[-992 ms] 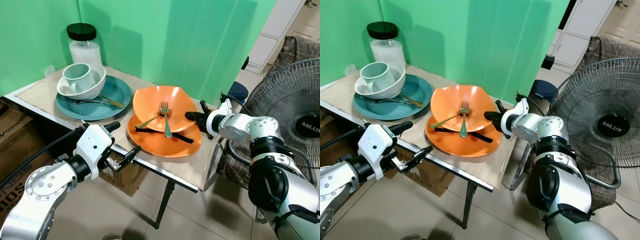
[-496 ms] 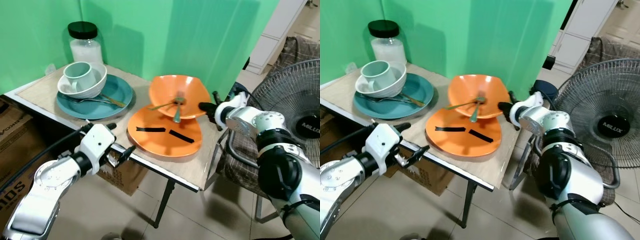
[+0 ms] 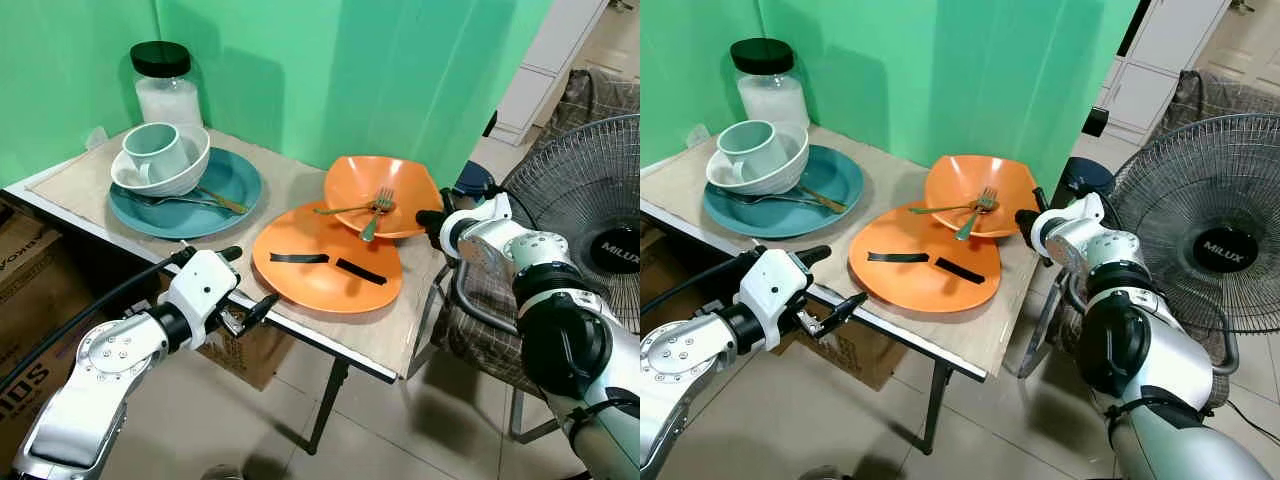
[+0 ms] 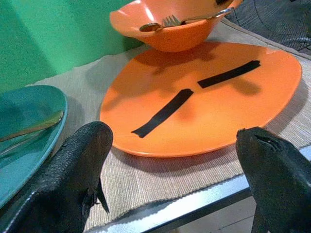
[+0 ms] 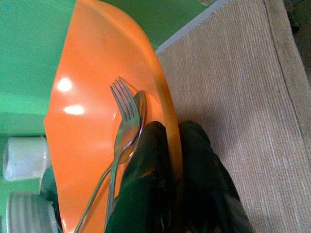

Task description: Setting the table

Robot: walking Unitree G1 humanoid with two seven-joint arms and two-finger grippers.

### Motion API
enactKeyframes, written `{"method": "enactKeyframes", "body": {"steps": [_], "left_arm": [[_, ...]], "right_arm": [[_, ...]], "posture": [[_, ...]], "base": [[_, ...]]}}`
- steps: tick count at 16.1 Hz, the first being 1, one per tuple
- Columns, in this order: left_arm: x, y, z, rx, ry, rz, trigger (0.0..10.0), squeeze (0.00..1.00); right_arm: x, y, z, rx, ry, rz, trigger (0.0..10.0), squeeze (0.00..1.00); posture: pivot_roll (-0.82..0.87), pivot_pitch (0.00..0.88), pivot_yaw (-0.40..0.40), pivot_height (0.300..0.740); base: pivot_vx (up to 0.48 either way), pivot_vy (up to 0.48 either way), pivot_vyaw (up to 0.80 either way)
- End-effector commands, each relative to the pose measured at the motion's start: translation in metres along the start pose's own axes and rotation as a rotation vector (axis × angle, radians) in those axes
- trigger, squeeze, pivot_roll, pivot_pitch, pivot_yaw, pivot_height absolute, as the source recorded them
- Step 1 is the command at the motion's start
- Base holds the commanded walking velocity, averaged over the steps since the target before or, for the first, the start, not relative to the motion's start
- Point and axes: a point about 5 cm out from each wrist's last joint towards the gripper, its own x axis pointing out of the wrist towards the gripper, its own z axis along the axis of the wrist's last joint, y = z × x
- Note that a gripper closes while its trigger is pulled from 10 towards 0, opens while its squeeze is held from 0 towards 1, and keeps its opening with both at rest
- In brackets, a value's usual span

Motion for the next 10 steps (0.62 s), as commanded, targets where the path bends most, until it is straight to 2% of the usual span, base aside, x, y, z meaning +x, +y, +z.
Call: {"method": "enactKeyframes", "body": {"steps": [1,10], "left_arm": [[0.0,-0.003,0.004,0.011,-0.021,-0.019,10.0,0.0],[0.001,-0.008,0.011,0.002,-0.052,-0.071,10.0,0.0]], "right_arm": [[-0.006,0.006,0.019,0.025,-0.069,0.03,0.0,0.0],[-0.023,-0.018,0.048,-0.007,-0.11,0.002,0.0,0.0]], "posture": [[0.13,0.0,-0.132,0.74],[0.11,0.0,-0.119,0.74]], "base": [[0.0,0.0,0.0],[0.0,0.0,0.0]]}}
